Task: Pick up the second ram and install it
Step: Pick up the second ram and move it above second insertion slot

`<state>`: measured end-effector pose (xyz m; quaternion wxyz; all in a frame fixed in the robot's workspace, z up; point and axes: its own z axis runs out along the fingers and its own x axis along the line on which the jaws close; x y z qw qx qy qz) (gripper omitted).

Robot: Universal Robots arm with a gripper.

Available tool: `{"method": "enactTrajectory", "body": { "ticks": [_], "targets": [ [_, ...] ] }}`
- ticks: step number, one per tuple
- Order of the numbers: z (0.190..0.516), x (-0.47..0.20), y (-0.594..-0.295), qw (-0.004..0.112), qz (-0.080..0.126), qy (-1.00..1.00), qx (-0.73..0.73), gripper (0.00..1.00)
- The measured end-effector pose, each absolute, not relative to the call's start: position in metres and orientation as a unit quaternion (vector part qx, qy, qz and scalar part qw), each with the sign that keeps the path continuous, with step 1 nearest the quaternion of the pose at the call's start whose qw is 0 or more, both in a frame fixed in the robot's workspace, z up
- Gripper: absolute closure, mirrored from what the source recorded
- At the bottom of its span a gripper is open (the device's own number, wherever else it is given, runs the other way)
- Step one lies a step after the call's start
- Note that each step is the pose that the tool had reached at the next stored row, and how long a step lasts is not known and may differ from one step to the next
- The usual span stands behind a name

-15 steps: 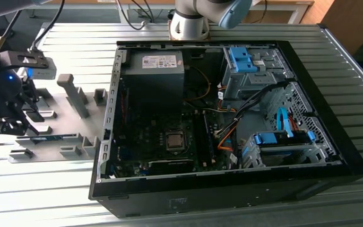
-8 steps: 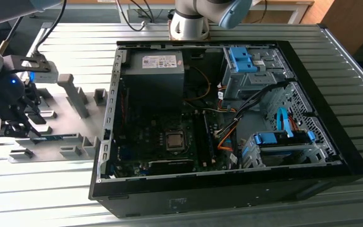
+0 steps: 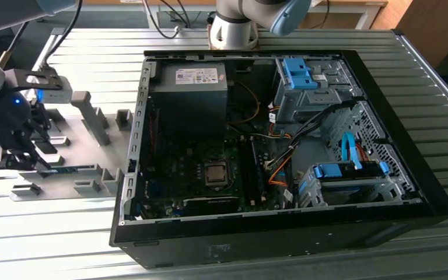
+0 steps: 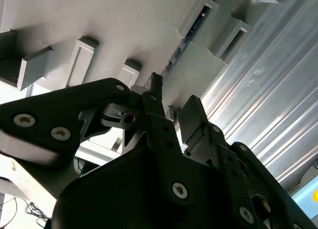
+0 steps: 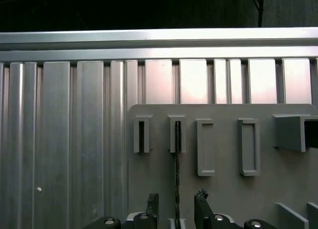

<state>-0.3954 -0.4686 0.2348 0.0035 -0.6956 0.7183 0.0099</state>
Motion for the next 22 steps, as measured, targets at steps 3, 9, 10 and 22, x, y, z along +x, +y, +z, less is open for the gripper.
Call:
{"method": "enactTrajectory", "body": {
  "ticks": [3, 9, 10, 22],
  "targets": [
    [0.231, -0.396, -0.469, 0.003, 0.01, 0.718, -0.696, 0.58],
    [0.226, -0.396, -0.469, 0.003, 0.01, 0.718, -0.696, 0.58],
    [0.225, -0.396, -0.469, 0.003, 0.01, 0.718, -0.696, 0.58],
    [0.218, -0.396, -0.469, 0.003, 0.01, 0.718, -0.696, 0.58]
  ]
}}
